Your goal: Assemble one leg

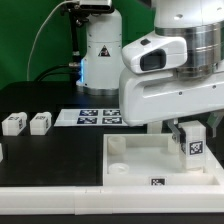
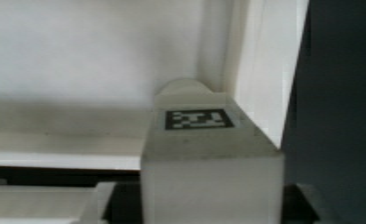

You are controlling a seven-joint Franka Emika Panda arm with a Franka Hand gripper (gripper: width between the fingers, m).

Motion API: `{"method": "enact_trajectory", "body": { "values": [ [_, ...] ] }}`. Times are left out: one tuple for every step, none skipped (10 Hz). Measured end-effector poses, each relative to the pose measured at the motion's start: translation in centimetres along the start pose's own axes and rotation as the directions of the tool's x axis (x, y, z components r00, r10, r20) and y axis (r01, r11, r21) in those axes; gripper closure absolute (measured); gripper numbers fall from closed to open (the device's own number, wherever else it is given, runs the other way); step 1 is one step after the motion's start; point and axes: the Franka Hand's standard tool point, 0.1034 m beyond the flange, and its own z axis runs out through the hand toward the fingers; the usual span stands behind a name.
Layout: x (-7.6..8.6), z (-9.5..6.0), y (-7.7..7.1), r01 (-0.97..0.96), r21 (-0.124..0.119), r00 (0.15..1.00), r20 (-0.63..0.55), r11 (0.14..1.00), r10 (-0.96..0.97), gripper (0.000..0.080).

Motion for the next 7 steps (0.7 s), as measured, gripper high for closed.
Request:
{"method": "enact_trajectory", "body": {
  "values": [
    [0.05, 0.12, 0.11, -0.202, 0.0, 0.979, -0.02, 0.979, 0.202, 0.0503],
    [0.03, 0.15, 0.11, -0.342, 0.001, 0.939, -0.025, 0.94, 0.342, 0.0503],
    [0.07, 0.15, 0.14, -0.46, 0.002, 0.888, -0.028, 0.888, 0.459, 0.0503],
    [0.09, 0.15, 0.18, -0.577, 0.003, 0.817, -0.031, 0.817, 0.576, 0.0503],
    [0.14, 0.15, 0.26, -0.697, 0.01, 0.717, -0.031, 0.717, 0.697, 0.0503],
    [0.13, 0.16, 0.3, -0.792, 0.015, 0.61, -0.028, 0.611, 0.792, 0.0503],
    [0.14, 0.15, 0.26, -0.851, 0.018, 0.524, -0.024, 0.525, 0.851, 0.0503]
  ]
}}
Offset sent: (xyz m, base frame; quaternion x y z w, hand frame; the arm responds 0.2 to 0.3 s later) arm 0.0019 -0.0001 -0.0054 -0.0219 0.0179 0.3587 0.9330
